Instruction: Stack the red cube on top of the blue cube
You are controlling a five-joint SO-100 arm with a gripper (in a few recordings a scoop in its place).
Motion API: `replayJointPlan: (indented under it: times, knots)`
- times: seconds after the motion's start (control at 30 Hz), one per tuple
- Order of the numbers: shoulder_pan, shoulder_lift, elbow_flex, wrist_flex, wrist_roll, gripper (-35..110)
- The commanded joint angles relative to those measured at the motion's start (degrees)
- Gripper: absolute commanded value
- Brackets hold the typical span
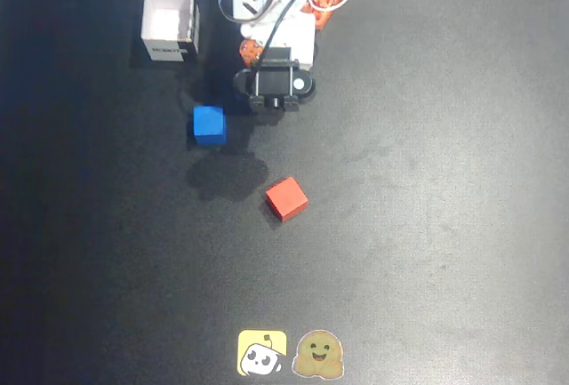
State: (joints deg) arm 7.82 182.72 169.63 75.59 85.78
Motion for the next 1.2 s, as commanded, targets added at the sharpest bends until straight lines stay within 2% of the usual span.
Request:
replayJointPlan:
  times: [0.0, 0.57, 0.87, 1.17]
  knots:
    - [-0.1, 0.4, -0.4, -1.2, -0.1, 0]
    - [-0.7, -1.3, -8.0, 0.0, -0.1, 0]
    - [-2.0, -33.2, -31.0, -1.4, -0.1, 0]
    - [-5.9, -52.6, -47.4, -3.3, 3.3, 0]
